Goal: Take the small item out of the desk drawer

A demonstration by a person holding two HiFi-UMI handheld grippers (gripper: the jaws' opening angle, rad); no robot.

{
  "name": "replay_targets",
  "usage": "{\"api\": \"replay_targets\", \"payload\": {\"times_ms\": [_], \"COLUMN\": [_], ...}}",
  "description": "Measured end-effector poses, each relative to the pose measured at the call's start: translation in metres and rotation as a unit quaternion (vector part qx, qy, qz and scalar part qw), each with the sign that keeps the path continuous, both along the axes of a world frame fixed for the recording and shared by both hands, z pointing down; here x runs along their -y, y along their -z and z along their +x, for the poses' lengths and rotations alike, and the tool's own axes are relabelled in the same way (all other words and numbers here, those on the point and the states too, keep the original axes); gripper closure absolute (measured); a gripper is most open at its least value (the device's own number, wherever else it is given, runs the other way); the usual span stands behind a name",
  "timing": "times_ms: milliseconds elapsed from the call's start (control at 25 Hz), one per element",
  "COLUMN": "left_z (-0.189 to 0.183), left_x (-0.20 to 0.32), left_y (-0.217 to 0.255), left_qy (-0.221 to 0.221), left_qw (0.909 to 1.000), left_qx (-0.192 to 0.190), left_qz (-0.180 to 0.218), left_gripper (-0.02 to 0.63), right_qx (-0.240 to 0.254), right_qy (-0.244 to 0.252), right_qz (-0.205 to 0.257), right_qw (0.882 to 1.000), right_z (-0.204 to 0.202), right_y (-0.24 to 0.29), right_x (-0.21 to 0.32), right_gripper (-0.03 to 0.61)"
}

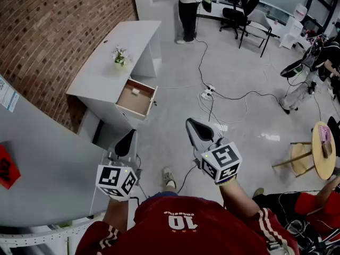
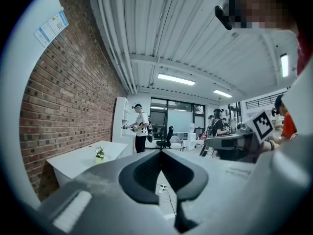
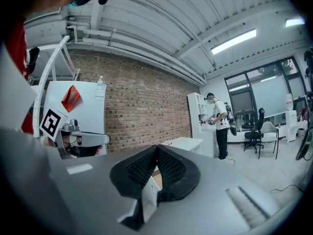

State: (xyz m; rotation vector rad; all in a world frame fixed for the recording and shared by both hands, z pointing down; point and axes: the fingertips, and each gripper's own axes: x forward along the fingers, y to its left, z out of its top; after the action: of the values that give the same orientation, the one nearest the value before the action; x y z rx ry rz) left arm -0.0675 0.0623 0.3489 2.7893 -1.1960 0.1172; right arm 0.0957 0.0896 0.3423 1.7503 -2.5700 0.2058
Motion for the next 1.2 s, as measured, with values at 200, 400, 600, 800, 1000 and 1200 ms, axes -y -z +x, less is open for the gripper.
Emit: {"api": "replay_targets", "payload": {"times_ms": [200,400,600,800,1000,1200], "left_z": [-0.002,-0.01,-0.023,-0.038,-0.043,-0.031], "left_x": [0.05,0.096,0.136,0.168,0.191,0.199], "left_y": [0.0,0.004,0.002,0.0,-0.005,-0.004], "left_qy": [-0.005,-0.004,-0.003,0.003,0.001,-0.017], "left_qw": [0.9999,0.9999,0.9996,0.9994,0.9991,0.999], "left_qx": [-0.008,-0.008,-0.012,-0.021,-0.029,-0.029], "left_qz": [-0.009,-0.011,-0.024,-0.028,-0.029,-0.03], "left_gripper": [0.611,0.611,0.611,0.611,0.611,0.611], "right_qx": [-0.005,-0.012,-0.016,-0.02,-0.025,-0.032], "right_qy": [0.001,0.011,0.02,0.025,0.024,0.018], "right_qz": [-0.012,-0.022,-0.039,-0.049,-0.043,-0.043], "right_qw": [1.0,1.0,0.999,0.998,0.998,0.998], "right_z": [-0.007,-0.02,-0.035,-0.046,-0.052,-0.048], "right_y": [-0.002,-0.001,-0.003,-0.001,0.001,0.002], "right_x": [0.05,0.096,0.136,0.164,0.183,0.185], "right_gripper": [0.578,0.577,0.577,0.577,0.577,0.577]}}
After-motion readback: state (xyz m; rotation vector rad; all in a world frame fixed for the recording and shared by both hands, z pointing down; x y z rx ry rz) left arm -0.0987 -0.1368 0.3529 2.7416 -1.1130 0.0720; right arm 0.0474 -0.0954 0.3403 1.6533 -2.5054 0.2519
